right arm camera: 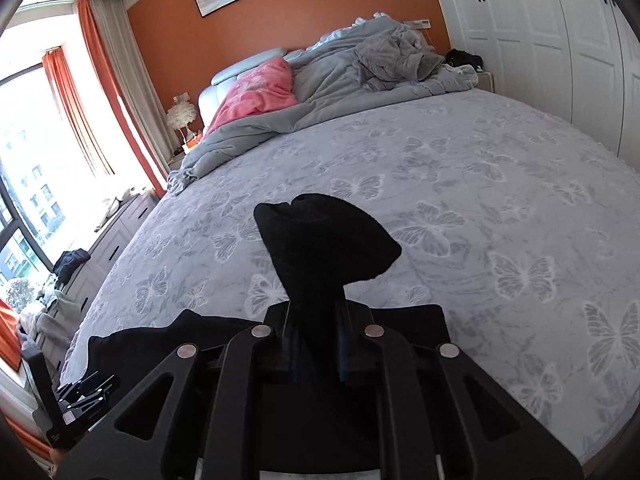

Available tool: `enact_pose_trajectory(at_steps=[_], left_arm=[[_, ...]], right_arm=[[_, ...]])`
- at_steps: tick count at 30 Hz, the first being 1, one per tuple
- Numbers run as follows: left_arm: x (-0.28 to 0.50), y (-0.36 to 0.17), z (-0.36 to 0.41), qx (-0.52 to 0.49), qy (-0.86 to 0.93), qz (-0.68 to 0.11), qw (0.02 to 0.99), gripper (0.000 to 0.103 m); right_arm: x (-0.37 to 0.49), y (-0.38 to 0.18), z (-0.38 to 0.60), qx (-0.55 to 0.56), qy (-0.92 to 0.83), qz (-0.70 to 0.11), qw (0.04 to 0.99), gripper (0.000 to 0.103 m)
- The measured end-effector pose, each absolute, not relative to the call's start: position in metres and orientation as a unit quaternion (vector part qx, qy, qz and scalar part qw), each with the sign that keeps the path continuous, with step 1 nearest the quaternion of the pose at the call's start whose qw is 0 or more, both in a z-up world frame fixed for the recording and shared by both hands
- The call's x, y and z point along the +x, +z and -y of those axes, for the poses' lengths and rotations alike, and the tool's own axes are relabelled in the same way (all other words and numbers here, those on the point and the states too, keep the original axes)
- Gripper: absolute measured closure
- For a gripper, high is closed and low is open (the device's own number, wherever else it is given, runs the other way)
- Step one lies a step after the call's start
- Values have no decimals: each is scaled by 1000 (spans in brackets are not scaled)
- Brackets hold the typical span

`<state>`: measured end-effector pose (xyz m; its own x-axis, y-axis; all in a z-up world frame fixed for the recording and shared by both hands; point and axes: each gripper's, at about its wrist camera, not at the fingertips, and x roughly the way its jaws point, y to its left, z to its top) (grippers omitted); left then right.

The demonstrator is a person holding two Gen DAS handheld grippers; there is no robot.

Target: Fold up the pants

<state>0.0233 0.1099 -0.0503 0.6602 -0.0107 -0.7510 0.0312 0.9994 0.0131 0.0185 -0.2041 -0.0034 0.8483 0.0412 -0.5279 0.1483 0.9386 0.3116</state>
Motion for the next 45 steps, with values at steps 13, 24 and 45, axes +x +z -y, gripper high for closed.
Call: enact_pose_trajectory(at_steps=[13, 24, 45], left_arm=[[20, -43, -136, -29, 5, -418, 908, 51], [17, -43, -148, -41, 12, -427, 903, 45], [20, -34, -169, -83, 20, -426, 900, 44]], right_arm=[[21, 6, 200, 194, -58, -270, 941, 91], [-67, -32, 399, 306, -302, -252, 867, 91], [57, -88, 6, 24, 116, -402, 908, 40]])
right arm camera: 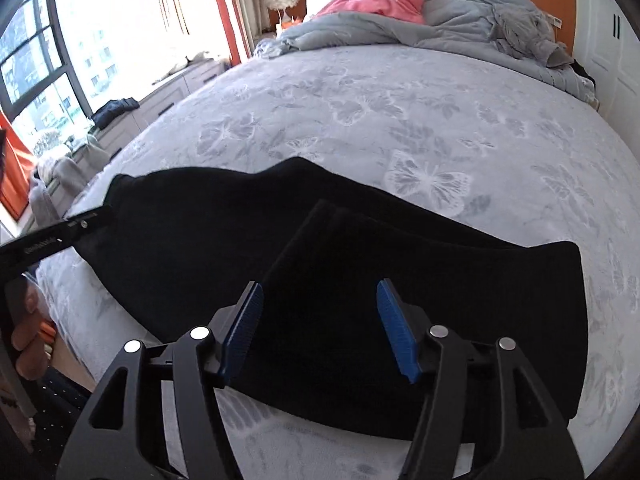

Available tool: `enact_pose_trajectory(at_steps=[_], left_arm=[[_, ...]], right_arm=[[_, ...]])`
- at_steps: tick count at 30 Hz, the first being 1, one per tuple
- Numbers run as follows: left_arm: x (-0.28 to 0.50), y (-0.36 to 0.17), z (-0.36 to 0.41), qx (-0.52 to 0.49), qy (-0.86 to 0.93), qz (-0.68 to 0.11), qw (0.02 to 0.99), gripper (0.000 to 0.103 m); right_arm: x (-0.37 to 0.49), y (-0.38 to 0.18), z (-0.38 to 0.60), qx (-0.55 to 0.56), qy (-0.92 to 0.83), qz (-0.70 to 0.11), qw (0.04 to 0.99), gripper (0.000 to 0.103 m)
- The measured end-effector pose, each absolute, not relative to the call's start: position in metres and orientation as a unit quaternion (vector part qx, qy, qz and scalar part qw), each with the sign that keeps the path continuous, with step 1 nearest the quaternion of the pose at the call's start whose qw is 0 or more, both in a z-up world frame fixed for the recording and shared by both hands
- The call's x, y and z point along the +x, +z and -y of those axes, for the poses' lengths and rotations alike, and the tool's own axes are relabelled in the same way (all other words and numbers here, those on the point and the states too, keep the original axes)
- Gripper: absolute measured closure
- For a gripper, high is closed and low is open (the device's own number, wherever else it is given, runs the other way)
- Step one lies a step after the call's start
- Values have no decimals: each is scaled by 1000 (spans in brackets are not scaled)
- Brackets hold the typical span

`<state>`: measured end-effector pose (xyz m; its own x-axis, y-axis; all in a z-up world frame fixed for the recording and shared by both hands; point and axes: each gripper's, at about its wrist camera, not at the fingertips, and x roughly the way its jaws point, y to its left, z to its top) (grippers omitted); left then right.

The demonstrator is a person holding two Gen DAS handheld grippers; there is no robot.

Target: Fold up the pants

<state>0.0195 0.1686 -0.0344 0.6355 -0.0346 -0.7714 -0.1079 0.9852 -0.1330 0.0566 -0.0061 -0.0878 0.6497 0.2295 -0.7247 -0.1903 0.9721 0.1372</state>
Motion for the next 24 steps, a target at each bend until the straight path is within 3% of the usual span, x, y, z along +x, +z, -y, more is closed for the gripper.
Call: enact_pose_trajectory(at_steps=[5, 11, 14, 16, 21, 24], left_arm=[[20, -33, -169, -87, 14, -430, 899, 44], [22, -28, -165, -95, 2, -424, 901, 39], [22, -29, -167, -96, 2, -429, 898, 39], [22, -29, -170, -98, 3, -431, 897, 39], [21, -29, -181, -108, 10, -430, 897, 39], [26, -32, -182, -114, 14, -435, 893, 39]], right_arm=[[39, -96, 5, -47, 120, -403, 906, 36], [45, -133, -42, -118, 145, -410, 893, 40], [58, -150, -46, -133, 132, -412, 892, 59], [68, -140, -34, -86, 137, -420, 893, 88], [68, -80, -15, 37, 170, -375, 911, 88], [77, -99, -39, 25, 204, -410, 889, 80]])
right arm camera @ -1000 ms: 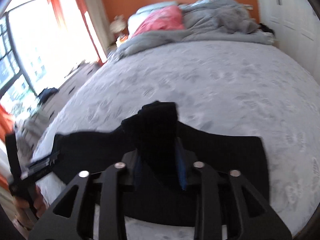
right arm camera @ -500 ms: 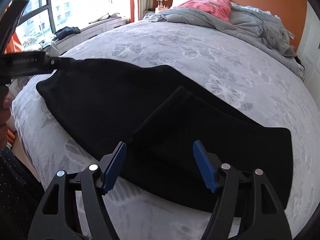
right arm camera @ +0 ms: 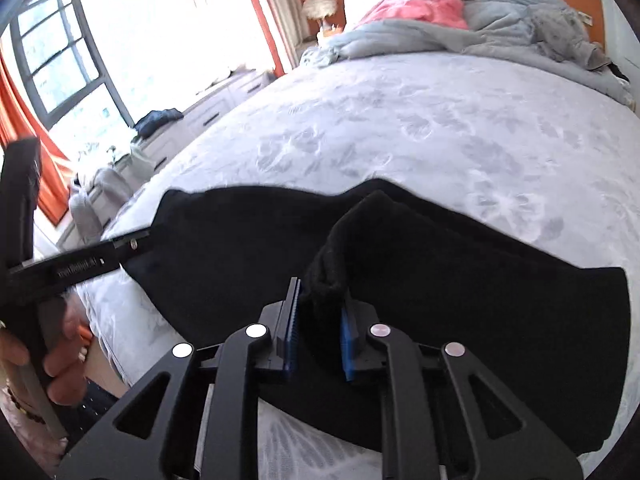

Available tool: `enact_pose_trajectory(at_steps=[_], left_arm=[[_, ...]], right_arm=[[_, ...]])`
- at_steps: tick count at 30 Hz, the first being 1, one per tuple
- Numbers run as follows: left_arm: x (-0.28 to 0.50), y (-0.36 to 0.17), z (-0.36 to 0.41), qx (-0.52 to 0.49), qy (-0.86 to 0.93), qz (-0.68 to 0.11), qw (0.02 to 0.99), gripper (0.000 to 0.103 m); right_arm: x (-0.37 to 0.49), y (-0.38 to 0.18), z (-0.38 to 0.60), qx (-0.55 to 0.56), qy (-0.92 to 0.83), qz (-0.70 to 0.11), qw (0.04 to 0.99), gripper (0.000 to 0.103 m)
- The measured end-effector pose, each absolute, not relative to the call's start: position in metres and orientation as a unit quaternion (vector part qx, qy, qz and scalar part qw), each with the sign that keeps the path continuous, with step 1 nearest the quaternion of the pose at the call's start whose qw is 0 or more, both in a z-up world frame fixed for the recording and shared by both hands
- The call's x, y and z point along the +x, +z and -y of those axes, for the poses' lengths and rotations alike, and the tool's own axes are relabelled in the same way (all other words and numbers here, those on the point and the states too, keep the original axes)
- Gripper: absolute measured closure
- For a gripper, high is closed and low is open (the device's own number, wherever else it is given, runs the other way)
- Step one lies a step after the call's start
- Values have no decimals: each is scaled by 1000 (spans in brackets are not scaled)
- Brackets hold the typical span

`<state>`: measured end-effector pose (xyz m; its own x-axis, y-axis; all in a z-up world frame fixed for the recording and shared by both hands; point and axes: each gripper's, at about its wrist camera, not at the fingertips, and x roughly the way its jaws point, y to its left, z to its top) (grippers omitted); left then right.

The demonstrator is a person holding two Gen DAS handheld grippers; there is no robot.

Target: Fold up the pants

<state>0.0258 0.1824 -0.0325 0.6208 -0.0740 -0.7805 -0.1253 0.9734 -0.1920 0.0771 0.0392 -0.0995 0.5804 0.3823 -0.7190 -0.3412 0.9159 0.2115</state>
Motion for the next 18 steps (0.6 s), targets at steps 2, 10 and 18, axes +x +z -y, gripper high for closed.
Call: enact_pose_trajectory(at_steps=[2, 10, 18], left_arm=[[28, -36, -181, -116, 14, -442, 889, 39], [24, -41, -176, -93, 14, -445, 891, 35], [30, -38, -159, -98, 5, -440, 893, 35]], right_arm=[[85, -139, -53, -19, 198, -460, 865, 76], [44, -48, 84, 85, 77, -356, 928, 16], [32, -132, 236, 301, -49, -444, 843, 16]])
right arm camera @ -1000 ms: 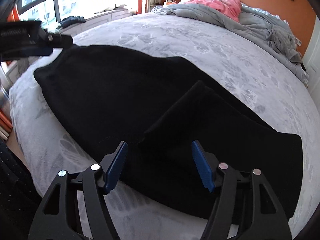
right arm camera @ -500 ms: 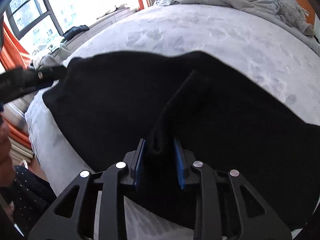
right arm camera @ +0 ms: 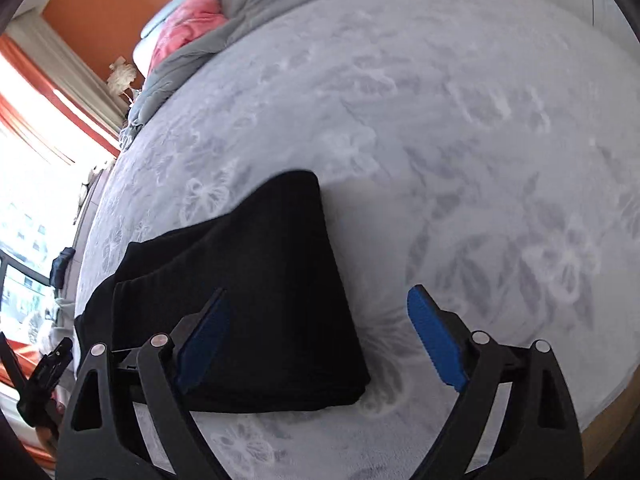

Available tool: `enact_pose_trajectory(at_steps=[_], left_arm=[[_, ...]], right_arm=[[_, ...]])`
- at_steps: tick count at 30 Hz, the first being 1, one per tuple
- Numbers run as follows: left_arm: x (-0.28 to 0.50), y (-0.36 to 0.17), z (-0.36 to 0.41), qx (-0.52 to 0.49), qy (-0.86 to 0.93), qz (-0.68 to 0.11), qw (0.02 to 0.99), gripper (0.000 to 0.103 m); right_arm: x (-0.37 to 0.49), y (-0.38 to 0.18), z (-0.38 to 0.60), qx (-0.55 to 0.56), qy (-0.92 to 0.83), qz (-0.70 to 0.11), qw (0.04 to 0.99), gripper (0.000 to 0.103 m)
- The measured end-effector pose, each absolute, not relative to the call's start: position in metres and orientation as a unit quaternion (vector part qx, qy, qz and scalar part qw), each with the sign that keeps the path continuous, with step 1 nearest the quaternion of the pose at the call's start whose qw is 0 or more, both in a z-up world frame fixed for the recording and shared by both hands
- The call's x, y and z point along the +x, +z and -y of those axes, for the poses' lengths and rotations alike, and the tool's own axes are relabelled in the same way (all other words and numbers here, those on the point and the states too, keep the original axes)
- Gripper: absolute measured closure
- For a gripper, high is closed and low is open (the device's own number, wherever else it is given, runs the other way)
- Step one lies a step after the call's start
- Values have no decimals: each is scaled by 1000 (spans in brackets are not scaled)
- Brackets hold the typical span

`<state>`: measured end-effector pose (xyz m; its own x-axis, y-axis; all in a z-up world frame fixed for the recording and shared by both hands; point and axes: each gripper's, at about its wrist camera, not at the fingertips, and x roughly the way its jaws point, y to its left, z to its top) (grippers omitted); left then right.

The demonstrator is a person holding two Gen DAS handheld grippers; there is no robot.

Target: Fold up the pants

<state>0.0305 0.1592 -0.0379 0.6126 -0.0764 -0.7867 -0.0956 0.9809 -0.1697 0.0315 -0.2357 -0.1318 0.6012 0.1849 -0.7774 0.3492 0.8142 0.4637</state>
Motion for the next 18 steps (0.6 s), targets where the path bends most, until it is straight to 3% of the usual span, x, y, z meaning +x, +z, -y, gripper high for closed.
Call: enact_pose_trajectory(at_steps=[5, 7, 9, 15, 18], left_arm=[[34, -41, -145, -110, -14, -444, 889, 33], [38, -44, -141, -116, -19, -450, 886, 33], [41, -48, -138, -123, -22, -454, 882, 33], [44, -53, -136, -120, -11, -456, 882, 33], [44, -59, -136, -110, -6, -464, 879, 33]], right_arm=[[33, -165, 220, 330, 3, -449, 830, 16], [38, -167, 207, 307, 16, -454, 836, 54], [40, -163, 206, 308, 31, -453, 836, 76], [28, -99, 233, 279, 31, -382, 881, 84], [16, -94, 249, 244, -18, -376, 894, 84]])
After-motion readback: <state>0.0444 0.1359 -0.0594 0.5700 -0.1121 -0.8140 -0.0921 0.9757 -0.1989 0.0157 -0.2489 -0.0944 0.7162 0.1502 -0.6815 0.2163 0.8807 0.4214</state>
